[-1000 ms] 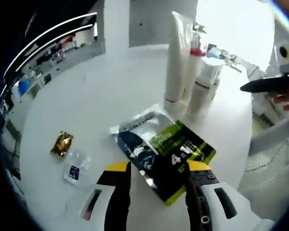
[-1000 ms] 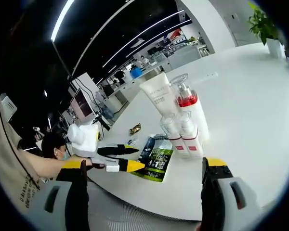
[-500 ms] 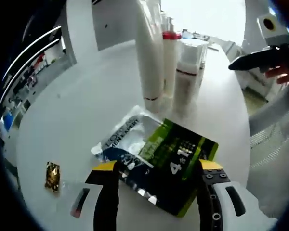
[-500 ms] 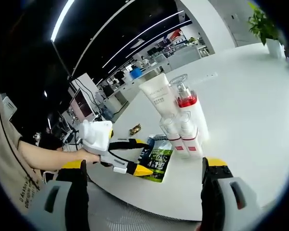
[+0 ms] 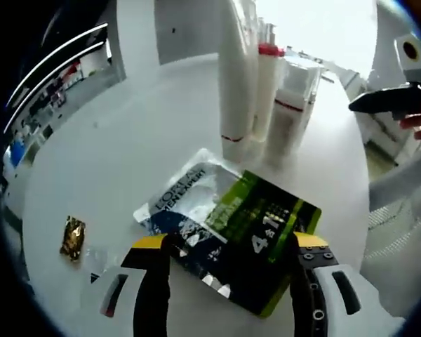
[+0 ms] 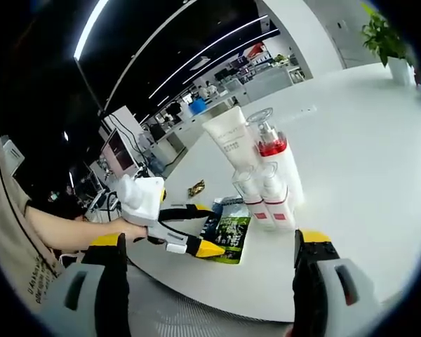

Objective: Arrange the skincare products in the storage area until every visible bottle or jar stands upright without overlapping.

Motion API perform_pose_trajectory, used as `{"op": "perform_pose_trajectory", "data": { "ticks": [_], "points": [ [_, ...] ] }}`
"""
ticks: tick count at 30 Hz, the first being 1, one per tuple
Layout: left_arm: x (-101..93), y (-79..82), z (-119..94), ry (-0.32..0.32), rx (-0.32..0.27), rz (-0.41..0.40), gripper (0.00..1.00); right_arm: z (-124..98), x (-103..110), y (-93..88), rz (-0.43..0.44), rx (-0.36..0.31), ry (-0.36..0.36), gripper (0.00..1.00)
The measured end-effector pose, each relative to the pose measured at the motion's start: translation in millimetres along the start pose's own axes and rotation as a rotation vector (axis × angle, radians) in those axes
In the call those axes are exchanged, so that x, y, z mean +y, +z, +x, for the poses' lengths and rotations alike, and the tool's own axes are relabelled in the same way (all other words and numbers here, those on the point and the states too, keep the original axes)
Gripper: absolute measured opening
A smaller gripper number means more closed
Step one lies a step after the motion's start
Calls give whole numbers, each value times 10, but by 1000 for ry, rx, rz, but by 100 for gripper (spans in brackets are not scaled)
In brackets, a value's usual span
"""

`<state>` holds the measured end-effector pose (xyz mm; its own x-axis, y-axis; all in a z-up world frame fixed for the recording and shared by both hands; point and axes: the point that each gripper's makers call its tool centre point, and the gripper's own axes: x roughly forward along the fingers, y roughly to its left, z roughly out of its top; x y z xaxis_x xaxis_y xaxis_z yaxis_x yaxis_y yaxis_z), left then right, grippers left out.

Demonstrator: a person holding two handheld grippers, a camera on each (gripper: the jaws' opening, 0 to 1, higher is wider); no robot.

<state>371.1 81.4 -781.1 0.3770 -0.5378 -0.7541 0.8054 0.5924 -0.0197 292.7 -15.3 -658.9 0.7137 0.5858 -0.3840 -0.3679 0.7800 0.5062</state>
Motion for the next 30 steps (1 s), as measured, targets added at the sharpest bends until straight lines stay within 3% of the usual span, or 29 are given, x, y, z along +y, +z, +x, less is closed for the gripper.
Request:
{"op": "perform_pose_trajectory", "data": {
  "ticks": [13, 22, 30],
  "points": [
    [3, 4, -13, 0, 30, -8, 70, 8, -10, -24, -26, 12, -9, 100],
    [57, -60, -205, 30, 30, -89, 80, 24, 3, -65, -54, 34, -7, 100],
    [119, -192, -466, 62, 24, -222, 85, 29, 14, -85, -76, 43, -7, 100]
  ]
}}
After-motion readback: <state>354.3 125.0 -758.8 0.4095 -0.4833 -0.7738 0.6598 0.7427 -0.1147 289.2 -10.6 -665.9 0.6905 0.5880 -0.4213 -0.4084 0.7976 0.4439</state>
